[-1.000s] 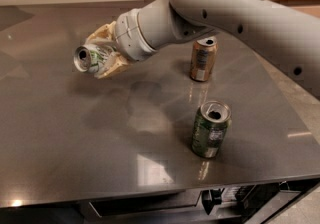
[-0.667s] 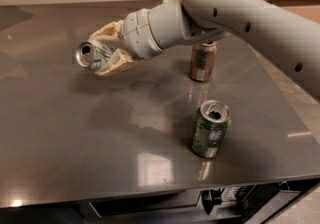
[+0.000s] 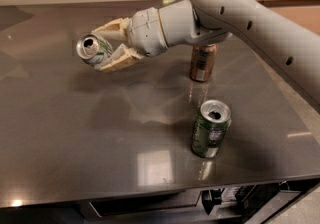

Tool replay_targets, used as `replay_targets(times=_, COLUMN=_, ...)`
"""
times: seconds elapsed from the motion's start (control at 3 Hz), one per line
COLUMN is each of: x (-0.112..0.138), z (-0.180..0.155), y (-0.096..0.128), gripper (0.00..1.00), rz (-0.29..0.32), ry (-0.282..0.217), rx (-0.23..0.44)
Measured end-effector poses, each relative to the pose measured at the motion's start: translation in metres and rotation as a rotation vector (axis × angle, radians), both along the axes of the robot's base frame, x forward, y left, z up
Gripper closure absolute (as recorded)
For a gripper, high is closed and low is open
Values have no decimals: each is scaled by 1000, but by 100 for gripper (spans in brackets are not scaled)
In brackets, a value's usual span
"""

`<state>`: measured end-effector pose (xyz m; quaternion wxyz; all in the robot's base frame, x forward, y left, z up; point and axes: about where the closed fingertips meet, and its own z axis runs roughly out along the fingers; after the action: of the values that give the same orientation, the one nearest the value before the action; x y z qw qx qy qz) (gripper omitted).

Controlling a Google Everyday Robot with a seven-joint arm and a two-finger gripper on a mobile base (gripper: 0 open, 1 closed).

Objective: Place 7up can upright

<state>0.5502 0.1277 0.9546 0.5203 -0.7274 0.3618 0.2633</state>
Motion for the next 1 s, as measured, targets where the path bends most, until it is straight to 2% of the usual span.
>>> replay_targets(times=0.33, x=0, z=2, y=0, gripper=100, rz=30, ry=36, rx=36)
replay_targets(times=0.67, x=-19, z=16, y=2, gripper=100, rz=89, ry=116, rx=74)
replay_targets(times=1.0, x=-35, z=25, y=1, gripper=100, rz=113, ry=192, rx=108)
